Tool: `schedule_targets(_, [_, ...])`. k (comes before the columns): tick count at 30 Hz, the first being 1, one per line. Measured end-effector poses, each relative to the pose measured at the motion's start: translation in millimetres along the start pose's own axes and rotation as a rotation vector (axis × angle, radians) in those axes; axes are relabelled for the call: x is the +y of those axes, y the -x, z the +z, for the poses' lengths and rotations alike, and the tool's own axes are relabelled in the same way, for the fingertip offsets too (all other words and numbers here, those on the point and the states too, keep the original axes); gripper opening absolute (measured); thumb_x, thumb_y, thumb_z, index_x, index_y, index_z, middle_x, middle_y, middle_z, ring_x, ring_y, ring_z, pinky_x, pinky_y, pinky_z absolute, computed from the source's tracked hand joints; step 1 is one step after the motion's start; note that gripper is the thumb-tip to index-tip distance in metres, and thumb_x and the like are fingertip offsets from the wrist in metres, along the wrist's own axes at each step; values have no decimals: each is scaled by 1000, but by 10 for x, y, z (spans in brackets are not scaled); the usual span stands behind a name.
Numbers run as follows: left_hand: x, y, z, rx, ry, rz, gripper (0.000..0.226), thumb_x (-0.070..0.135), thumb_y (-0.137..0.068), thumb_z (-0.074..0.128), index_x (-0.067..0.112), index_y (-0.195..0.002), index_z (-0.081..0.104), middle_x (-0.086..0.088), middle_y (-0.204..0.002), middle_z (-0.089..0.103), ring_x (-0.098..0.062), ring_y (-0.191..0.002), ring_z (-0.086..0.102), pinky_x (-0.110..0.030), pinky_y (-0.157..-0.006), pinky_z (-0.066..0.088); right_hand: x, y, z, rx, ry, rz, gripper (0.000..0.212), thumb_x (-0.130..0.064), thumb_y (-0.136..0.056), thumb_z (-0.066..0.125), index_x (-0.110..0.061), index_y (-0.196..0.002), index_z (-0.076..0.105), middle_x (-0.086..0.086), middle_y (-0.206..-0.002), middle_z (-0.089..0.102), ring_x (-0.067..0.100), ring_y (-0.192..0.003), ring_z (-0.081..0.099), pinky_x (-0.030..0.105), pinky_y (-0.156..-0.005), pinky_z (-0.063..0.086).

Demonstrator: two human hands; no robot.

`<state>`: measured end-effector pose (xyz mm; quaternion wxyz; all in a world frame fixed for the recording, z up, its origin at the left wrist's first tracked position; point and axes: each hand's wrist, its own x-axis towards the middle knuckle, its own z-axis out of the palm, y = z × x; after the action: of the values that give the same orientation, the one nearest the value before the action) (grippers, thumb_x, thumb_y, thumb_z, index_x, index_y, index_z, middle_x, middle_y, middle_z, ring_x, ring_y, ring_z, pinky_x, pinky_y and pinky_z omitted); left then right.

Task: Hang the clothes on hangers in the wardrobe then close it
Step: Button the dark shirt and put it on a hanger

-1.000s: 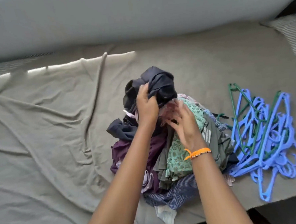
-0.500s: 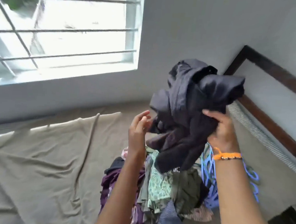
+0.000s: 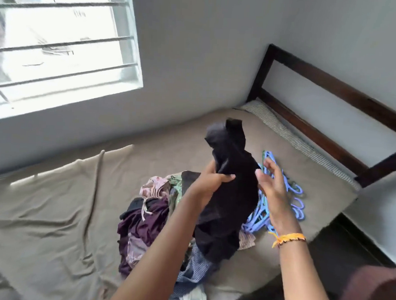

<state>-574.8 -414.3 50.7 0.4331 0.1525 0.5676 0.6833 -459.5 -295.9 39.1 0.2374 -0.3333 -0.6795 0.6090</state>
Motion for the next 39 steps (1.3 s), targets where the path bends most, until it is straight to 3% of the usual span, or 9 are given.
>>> schedule_targets(5, [146, 142, 372, -192, -47, 48, 80, -6, -48, 42, 12, -127, 42, -7, -111, 57, -22, -105, 54, -25, -83, 48, -263, 102, -59, -170, 74, -123, 50, -7, -80, 72, -9, -125, 49, 2, -112, 63, -2, -98, 62, 18, -85, 47])
schedule_targets(10, [264, 203, 670, -261, -347, 196, 93, 14, -47, 59, 19, -138, 39, -7, -151, 26, -22, -141, 24, -38, -116, 22, -474, 195, -303, -24, -33, -216, 44, 12, -81, 60, -12, -117, 54, -6, -99, 67, 6, -93, 64, 16, -78, 49])
schedule_targets(14, [476, 308, 882, 123, -452, 423, 46, 2, -77, 64, 20, -115, 46, -6, -132, 36, -27, -125, 45, -41, -104, 40, -620, 101, -682, 81, 294, -339, 36, 14, -82, 47, -4, -108, 65, 9, -102, 66, 20, -101, 59, 22, -79, 43])
schedule_targets(17, [754, 325, 948, 211, -951, 751, 77, -1, -71, 65, 24, -137, 35, 2, -142, 34, -18, -135, 26, -30, -112, 19, -849, 108, -980, -10, 602, -577, 40, 17, -79, 50, -3, -112, 64, 8, -111, 61, 22, -107, 56, 19, -92, 37])
schedule_targets(19, [945, 300, 1037, -3, -1237, 709, 81, 5, -73, 67, 32, -141, 35, 12, -143, 42, -19, -139, 21, -33, -115, 13, -1021, 141, -1126, -57, 745, -665, 40, 15, -80, 52, -6, -110, 66, 6, -110, 62, 24, -105, 57, 26, -93, 41])
schedule_targets(22, [1107, 354, 1211, -258, -1408, 469, 64, 15, -67, 81, 22, -127, 57, 3, -118, 63, -22, -116, 51, -34, -102, 37, -1254, 211, -1328, -34, 877, -720, 36, 11, -78, 58, -11, -103, 71, 3, -97, 61, 27, -94, 56, 32, -84, 43])
schedule_targets(30, [1063, 633, 1224, -225, -1479, 300, 23, 26, -75, 78, 14, -86, 62, -1, -88, 61, -18, -85, 54, -28, -77, 42, -1571, 470, -1798, -30, 971, -653, 36, 5, -64, 74, -21, -89, 73, -3, -83, 58, 23, -90, 55, 32, -78, 46])
schedule_targets(35, [1005, 862, 1297, 158, -1519, 527, 32, 20, -76, 64, 15, -61, 36, -2, -66, 44, -30, -71, 47, -30, -60, 33, -1609, 598, -1801, 92, 1003, -720, 26, 7, -73, 57, -13, -83, 70, 2, -82, 55, 26, -89, 50, 28, -68, 37])
schedule_targets(39, [1220, 1136, 1461, 612, -1317, 827, 20, 19, -82, 58, 10, -68, 46, -8, -87, 53, -35, -78, 53, -33, -62, 34, -1722, 784, -1740, 379, 1016, -825, 21, 0, -78, 55, -13, -92, 64, 3, -92, 59, 27, -92, 51, 32, -64, 41])
